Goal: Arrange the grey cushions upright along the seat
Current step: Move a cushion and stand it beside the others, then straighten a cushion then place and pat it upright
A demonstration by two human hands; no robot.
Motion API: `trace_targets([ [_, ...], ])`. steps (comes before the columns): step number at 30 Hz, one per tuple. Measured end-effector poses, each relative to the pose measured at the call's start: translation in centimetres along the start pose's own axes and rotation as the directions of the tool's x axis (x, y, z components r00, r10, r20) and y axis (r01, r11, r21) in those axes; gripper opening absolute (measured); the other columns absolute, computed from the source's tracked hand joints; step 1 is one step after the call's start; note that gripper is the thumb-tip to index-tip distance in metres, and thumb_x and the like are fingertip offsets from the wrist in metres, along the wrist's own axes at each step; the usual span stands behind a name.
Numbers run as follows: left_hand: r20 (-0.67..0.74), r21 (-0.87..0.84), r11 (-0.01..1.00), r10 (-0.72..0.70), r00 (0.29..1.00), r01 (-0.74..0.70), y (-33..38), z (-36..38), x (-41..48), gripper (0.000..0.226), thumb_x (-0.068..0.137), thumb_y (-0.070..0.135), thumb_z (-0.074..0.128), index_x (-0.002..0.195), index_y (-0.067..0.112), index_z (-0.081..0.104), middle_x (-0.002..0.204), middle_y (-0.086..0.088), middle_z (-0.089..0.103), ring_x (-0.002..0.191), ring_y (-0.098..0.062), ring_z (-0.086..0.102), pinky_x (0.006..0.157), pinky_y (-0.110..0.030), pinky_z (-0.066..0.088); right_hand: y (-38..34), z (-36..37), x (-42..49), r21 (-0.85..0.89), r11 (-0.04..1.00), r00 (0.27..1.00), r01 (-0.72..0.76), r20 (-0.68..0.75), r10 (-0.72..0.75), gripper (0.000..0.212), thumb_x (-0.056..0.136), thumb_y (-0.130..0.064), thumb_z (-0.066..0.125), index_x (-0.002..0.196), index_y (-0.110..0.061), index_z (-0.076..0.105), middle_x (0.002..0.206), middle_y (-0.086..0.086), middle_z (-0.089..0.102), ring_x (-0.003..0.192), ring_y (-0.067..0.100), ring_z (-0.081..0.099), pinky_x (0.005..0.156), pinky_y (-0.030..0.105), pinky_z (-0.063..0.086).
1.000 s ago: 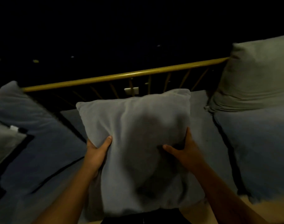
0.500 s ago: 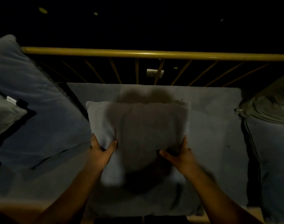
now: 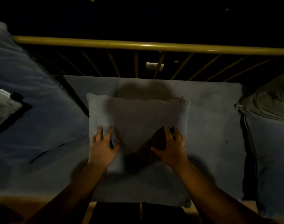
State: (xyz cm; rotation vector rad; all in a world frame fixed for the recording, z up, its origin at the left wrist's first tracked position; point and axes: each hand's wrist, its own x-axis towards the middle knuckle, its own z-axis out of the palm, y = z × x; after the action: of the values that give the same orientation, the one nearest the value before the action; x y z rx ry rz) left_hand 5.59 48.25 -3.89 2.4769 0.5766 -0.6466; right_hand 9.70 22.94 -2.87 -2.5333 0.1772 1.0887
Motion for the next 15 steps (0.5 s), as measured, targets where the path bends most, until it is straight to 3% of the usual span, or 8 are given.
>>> trace_targets([
  [3,-0.053,-0.142,0.989,0.044,0.998,-0.051,1.0,-1.5,-0.5,0.052,0.078,0.025,0.066,0.127,0.010,0.053,0.134,-0.021,0.050,0.119,-0.040,0.051,0.101,-0.041,0.040,-2.7,-1.0,-0.7,-0.123,0.980,0.981,0.157,-0.098,-0.170,0.084,0.077,-0.061,0.060,0.147,-0.030,0.025,0.154,0.006,0.023,0.141,0.031,0.019,0.115,0.047,0.018],
  [6,-0.079,-0.187,0.976,0.095,0.992,-0.109,2.1,-4.6,-1.2,0.045,0.080,0.026,0.063,0.123,0.010,0.057,0.125,-0.016,0.058,0.111,-0.035,0.057,0.094,-0.035,0.043,-7.3,-2.6,-1.2,-0.099,0.964,0.960,0.248,-0.108,-0.258,0.072,0.080,-0.056,0.061,0.142,-0.029,0.036,0.149,0.005,0.034,0.138,0.028,0.027,0.113,0.043,0.017],
  [10,-0.175,-0.204,0.968,0.107,0.979,-0.143,0.3,-11.5,-1.8,0.057,0.073,0.044,0.052,0.120,0.013,0.058,0.123,-0.018,0.057,0.113,-0.037,0.053,0.098,-0.038,0.039,-14.6,-4.6,-2.4,-0.223,0.887,0.889,0.403,-0.133,-0.438,0.057,0.084,-0.050,0.058,0.134,-0.025,0.048,0.139,0.008,0.045,0.129,0.033,0.038,0.113,0.047,0.019],
  [15,-0.327,-0.191,0.967,0.098,0.940,-0.167,-5.2,-21.5,-2.9,0.053,0.076,0.047,0.055,0.116,0.012,0.059,0.120,-0.019,0.057,0.108,-0.039,0.055,0.093,-0.044,0.044,-25.9,-5.5,-5.0,-0.216,0.792,0.782,0.571,-0.153,-0.605,0.042,0.082,-0.046,0.055,0.116,-0.022,0.062,0.117,0.008,0.061,0.107,0.030,0.058,0.095,0.047,0.043],
])
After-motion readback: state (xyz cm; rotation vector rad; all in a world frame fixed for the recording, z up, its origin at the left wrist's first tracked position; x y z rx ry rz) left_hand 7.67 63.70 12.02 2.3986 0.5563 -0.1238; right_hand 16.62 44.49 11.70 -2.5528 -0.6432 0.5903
